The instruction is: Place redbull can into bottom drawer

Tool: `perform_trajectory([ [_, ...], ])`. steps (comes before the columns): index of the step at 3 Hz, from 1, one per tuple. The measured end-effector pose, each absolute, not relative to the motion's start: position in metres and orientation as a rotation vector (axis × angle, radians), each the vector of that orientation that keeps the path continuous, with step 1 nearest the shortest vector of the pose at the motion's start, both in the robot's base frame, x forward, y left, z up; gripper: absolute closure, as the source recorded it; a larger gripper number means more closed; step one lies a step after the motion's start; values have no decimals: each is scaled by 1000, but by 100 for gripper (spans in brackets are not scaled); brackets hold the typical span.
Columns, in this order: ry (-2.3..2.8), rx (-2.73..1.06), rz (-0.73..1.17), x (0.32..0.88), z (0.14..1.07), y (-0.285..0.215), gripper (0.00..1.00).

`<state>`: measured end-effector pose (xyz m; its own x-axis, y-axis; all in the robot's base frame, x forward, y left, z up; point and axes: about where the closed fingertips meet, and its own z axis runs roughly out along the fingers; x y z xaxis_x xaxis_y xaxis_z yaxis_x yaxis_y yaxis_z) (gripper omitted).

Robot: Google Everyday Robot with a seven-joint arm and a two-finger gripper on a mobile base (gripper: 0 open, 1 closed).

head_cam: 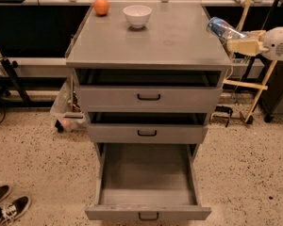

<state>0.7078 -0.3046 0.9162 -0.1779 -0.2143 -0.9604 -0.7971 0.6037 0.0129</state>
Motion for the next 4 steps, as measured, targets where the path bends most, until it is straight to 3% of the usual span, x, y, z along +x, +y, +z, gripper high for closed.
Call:
perform_trajectory([
  [1, 1712, -883, 674, 684, 907, -300, 100],
  [3, 1449, -965, 323, 583, 1018, -293, 100],
  [4, 1405, -954, 244, 570, 1015, -292, 100],
])
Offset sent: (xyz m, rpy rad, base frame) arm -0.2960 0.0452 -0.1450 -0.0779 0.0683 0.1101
